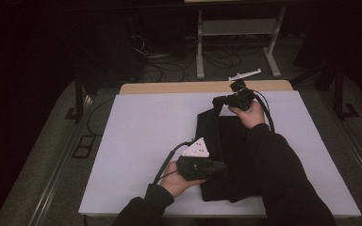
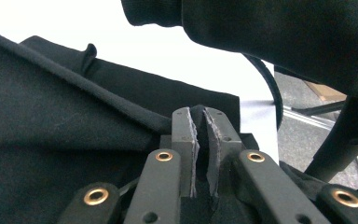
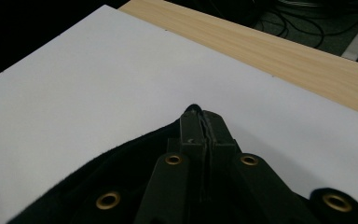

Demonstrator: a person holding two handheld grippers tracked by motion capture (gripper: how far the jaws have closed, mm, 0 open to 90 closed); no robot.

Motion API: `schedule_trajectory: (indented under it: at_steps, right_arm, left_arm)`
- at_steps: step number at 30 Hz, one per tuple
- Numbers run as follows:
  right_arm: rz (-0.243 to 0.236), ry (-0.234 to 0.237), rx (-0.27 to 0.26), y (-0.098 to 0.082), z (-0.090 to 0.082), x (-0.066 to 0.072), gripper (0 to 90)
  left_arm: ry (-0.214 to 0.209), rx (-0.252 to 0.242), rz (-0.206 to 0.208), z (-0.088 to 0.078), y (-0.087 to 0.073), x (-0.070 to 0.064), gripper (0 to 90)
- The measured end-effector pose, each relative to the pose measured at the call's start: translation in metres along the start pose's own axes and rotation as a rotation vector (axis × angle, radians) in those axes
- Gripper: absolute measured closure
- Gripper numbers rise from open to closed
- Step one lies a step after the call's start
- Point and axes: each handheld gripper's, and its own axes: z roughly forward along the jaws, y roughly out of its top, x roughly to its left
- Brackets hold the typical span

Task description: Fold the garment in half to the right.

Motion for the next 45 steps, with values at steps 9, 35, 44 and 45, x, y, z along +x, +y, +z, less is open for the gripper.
schedule_trajectory:
  at_steps: [9, 35, 44, 45]
  right_arm:
    - [0.039, -0.005, -0.020, -0.011, -0.007, -0.016, 86.5]
    - [0.142, -0.041, -0.021, -0.060, -0.016, -0.058, 86.3]
    - [0.166, -0.045, -0.016, -0.071, -0.016, -0.067, 86.3]
    - [0.166, -0.047, -0.016, -0.072, -0.016, -0.067, 86.3]
  left_arm:
    - [-0.031, 0.029, -0.001, 0.016, 0.001, -0.003, 81.2]
    - [-0.083, 0.111, 0.004, 0.062, 0.012, -0.013, 81.2]
    - [-0.091, 0.129, 0.014, 0.075, 0.017, -0.015, 81.3]
    - [-0.089, 0.128, 0.016, 0.076, 0.017, -0.015, 81.3]
